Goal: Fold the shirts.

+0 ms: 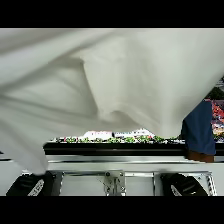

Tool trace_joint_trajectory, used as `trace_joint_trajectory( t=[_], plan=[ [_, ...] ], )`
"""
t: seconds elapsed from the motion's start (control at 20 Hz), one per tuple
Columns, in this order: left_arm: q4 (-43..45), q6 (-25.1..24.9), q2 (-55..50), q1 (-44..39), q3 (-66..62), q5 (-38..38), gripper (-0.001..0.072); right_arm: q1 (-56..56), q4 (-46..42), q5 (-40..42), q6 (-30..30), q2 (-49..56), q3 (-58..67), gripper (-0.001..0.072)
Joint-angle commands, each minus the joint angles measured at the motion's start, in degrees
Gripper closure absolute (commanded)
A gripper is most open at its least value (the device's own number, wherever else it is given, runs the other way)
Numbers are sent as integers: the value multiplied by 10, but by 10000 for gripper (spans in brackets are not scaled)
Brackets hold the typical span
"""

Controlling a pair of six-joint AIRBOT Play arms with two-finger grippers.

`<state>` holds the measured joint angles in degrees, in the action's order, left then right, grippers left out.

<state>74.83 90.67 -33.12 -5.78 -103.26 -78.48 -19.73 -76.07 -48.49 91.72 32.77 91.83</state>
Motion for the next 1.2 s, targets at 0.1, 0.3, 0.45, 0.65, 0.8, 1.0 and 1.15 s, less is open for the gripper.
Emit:
trace_joint_trajectory(
  t=[0.1,0.3,0.45,0.65,0.8,1.0,1.15],
  plan=[
    [9,0,0,1,57,-188,664,0,-123,-165,71,-3,2,641],
    [9,7,0,1,229,-185,664,0,-184,-366,71,103,2,641],
    [9,7,-17,1,389,-68,663,0,-185,-361,64,236,2,641],
    [6,7,-115,1,508,119,663,0,-186,-188,68,426,2,640],
    [-13,6,-232,0,512,202,662,0,-181,-100,123,541,2,640],
    [-87,0,-379,0,512,267,656,0,-118,-138,156,632,2,595],
    [-110,0,-440,5,495,239,113,0,-85,-141,153,652,2,131]
  ],
)
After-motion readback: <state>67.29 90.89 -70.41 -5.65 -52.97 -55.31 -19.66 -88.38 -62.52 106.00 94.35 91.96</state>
